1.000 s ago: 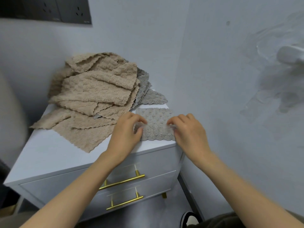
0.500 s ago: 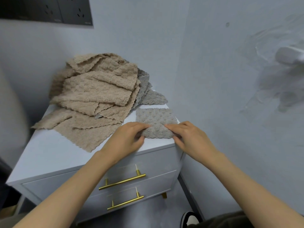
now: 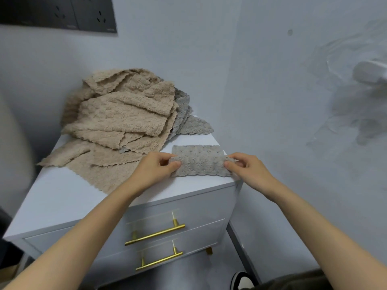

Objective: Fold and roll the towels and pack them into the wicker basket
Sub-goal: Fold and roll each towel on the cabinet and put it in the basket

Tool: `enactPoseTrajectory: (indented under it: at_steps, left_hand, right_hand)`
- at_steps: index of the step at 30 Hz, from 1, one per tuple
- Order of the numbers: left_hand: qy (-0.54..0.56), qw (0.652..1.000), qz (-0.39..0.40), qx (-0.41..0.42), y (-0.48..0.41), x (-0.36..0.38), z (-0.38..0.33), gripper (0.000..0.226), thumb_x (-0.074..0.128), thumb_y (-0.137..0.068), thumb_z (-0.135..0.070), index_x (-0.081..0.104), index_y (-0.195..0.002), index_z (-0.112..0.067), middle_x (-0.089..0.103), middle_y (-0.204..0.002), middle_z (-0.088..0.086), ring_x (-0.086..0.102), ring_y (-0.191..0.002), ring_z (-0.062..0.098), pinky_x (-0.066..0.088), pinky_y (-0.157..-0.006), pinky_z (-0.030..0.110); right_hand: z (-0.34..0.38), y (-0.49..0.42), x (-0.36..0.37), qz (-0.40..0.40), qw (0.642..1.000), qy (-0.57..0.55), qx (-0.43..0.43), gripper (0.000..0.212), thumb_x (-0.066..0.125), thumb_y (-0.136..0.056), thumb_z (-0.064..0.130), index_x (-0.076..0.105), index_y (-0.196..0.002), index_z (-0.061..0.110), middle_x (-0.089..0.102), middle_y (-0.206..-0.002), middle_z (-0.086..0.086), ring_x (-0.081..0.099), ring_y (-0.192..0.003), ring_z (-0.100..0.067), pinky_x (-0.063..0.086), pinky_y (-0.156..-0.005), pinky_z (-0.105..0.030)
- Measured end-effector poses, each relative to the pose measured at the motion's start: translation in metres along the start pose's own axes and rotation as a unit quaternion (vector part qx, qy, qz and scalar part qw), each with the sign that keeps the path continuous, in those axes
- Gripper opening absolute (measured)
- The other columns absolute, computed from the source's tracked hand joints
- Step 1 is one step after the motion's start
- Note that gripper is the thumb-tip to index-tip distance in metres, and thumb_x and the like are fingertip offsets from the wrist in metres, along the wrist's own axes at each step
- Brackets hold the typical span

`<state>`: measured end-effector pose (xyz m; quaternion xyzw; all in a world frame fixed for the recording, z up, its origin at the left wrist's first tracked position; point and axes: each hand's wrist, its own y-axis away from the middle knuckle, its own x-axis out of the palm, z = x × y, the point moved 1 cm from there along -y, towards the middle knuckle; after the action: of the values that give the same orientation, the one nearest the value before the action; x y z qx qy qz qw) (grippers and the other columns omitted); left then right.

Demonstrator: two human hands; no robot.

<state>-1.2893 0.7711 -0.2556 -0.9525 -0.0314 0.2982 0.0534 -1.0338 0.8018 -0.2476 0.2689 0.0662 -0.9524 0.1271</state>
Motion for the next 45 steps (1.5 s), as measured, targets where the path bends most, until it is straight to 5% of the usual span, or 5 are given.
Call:
enactPoseTrajectory:
  at_steps: [8, 14, 29, 40, 45]
  left_hand:
    - [0.002, 0.995, -0.054, -0.084, -0.003, 0.002, -0.014, 0.017, 0.074, -0.075, -0.026, 0.065, -0.089, -0.028, 0.06, -0.068, -0.004, 0.053, -0.059, 0.011, 0.038, -0.055, 0.025]
    - [-0.203, 0.967, -0.145, 0.047, 0.008, 0.015, -0.028, 0.02, 0.064, -0.075, -0.021, 0.065, -0.09, -0.035, 0.052, -0.092, -0.012, 0.049, -0.086, 0.01, 0.039, -0.064, 0.028]
    - [-0.242, 0.944, -0.038, 0.222, 0.01, 0.011, -0.001, 0.039, 0.067, -0.086, -0.034, 0.059, -0.123, -0.021, 0.063, -0.099, -0.007, 0.058, -0.09, 0.014, 0.035, -0.069, 0.02]
    - [-0.114, 0.985, 0.023, 0.127, 0.0, 0.005, -0.002, 0.025, 0.046, -0.098, -0.037, 0.053, -0.075, -0.031, 0.053, -0.066, -0.007, 0.047, -0.062, 0.008, 0.031, -0.058, 0.029]
    - [-0.095, 0.993, 0.005, 0.063, -0.009, 0.009, -0.001, 0.035, 0.049, -0.097, -0.034, 0.049, -0.063, -0.027, 0.055, -0.059, 0.003, 0.048, -0.056, 0.022, 0.034, -0.059, 0.03]
  right_hand:
    - [0.003, -0.009, 0.011, -0.118, 0.987, 0.09, 0.067, 0.015, 0.064, -0.079, 0.04, 0.061, -0.09, 0.031, 0.069, -0.072, 0.004, 0.064, -0.077, -0.016, 0.05, -0.073, -0.032]
    - [0.009, -0.005, 0.021, -0.17, 0.953, 0.227, -0.102, 0.024, 0.057, -0.086, 0.02, 0.058, -0.105, 0.032, 0.051, -0.096, 0.008, 0.04, -0.095, -0.011, 0.033, -0.064, -0.028]
    - [-0.004, 0.001, 0.023, -0.043, 0.928, 0.304, -0.209, 0.041, 0.061, -0.088, 0.029, 0.056, -0.129, 0.027, 0.059, -0.121, 0.012, 0.046, -0.116, -0.01, 0.049, -0.085, -0.033]
    - [0.017, -0.007, 0.014, 0.036, 0.979, 0.169, -0.112, 0.033, 0.049, -0.094, 0.028, 0.043, -0.063, 0.018, 0.043, -0.061, 0.004, 0.038, -0.061, -0.012, 0.035, -0.061, -0.033]
    - [0.017, -0.014, 0.015, 0.011, 0.989, 0.139, -0.038, 0.032, 0.052, -0.094, 0.043, 0.056, -0.08, 0.014, 0.062, -0.078, -0.003, 0.052, -0.072, -0.015, 0.04, -0.067, -0.029]
